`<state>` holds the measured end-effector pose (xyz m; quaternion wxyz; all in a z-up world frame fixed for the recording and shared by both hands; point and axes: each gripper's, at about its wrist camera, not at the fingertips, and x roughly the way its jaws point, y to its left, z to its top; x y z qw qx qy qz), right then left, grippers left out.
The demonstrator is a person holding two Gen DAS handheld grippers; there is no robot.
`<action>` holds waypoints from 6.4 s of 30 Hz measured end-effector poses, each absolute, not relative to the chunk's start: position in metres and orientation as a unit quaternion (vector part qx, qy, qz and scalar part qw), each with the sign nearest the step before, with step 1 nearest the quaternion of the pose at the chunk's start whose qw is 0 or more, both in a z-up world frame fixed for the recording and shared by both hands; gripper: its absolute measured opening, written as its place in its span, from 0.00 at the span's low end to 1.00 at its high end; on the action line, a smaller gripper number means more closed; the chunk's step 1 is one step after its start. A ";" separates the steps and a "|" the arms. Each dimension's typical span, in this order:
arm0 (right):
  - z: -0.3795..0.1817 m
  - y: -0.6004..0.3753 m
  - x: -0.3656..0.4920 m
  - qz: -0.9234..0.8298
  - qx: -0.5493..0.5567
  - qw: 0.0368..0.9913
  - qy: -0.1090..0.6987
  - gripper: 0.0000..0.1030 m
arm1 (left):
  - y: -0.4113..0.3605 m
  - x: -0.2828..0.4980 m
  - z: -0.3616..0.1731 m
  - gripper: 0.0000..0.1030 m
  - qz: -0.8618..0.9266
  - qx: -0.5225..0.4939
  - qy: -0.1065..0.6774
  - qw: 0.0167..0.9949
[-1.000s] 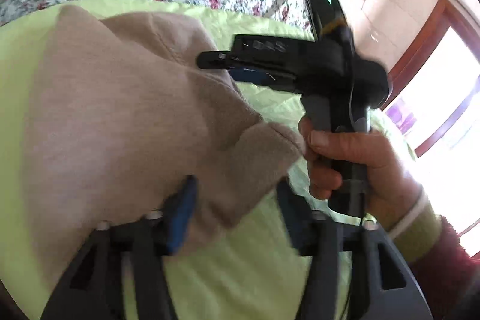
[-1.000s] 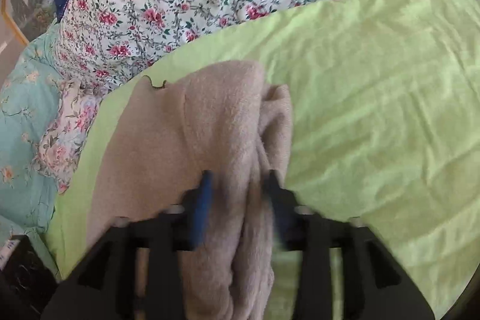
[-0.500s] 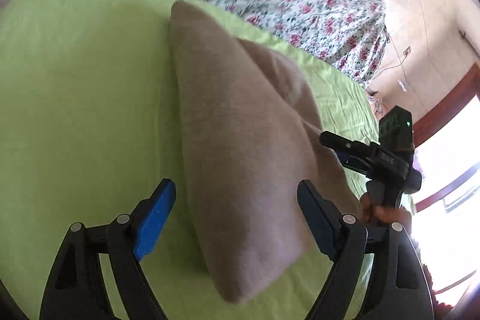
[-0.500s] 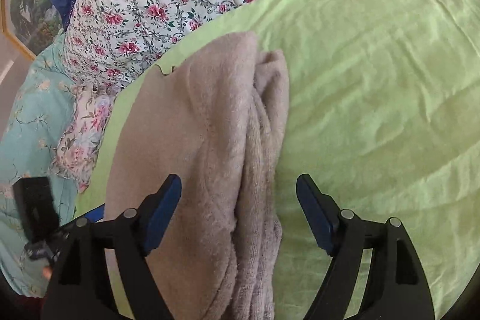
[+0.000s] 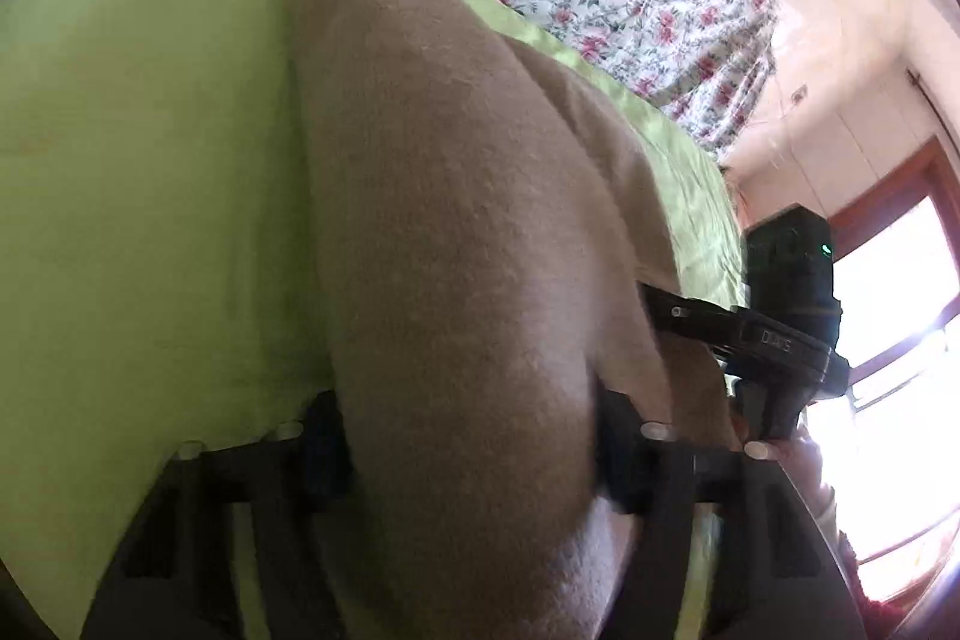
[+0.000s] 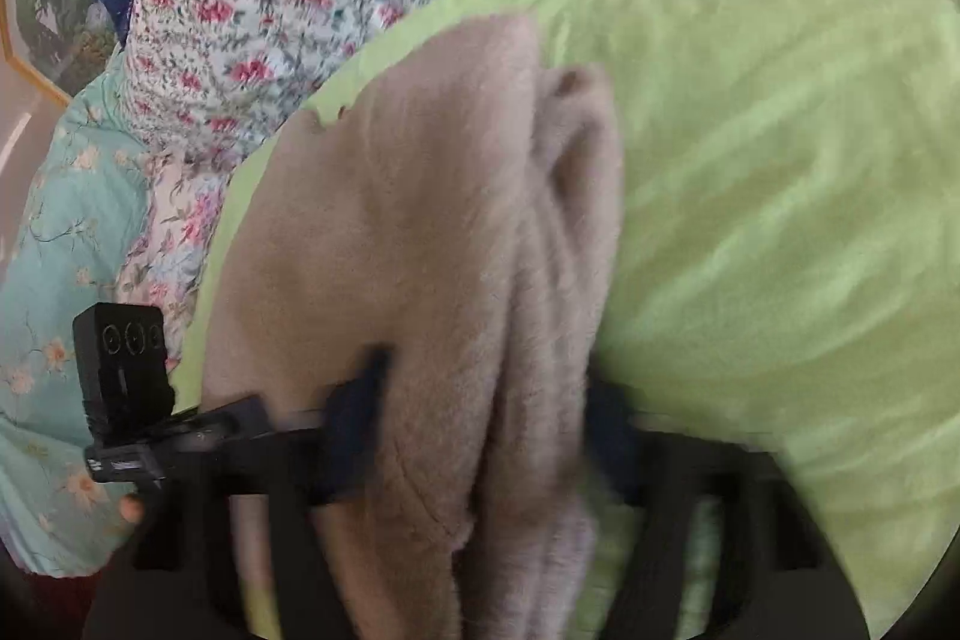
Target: Fold small clothes
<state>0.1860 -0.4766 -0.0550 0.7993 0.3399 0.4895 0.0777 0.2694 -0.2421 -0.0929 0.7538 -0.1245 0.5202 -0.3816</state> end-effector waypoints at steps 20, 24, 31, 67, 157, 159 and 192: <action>-0.013 -0.283 0.152 0.202 0.335 0.799 0.458 0.31 | -0.044 0.141 -0.026 0.47 -0.331 -0.109 0.463 0.815; -0.034 -0.253 0.148 0.201 0.324 0.790 0.481 0.31 | -0.015 0.126 -0.063 0.49 -0.299 -0.128 0.492 0.808; -0.042 -0.252 0.145 0.181 0.305 0.800 0.483 0.38 | -0.008 0.120 -0.078 0.71 -0.268 -0.146 0.491 0.816; 0.008 -0.291 0.176 0.093 0.282 0.847 0.442 0.13 | 0.001 0.130 -0.029 0.50 -0.197 -0.064 0.465 0.861; -0.009 -0.231 -0.002 0.066 0.213 0.833 0.507 0.00 | 0.010 -0.010 -0.057 0.37 -0.256 -0.030 0.475 0.841; -0.005 -0.230 -0.005 0.064 0.209 0.834 0.507 0.03 | 0.010 -0.010 -0.057 0.38 -0.253 -0.029 0.480 0.840; 0.059 -0.204 -0.050 0.050 0.137 0.867 0.477 0.49 | 0.039 -0.037 0.000 0.82 -0.184 0.023 0.444 0.877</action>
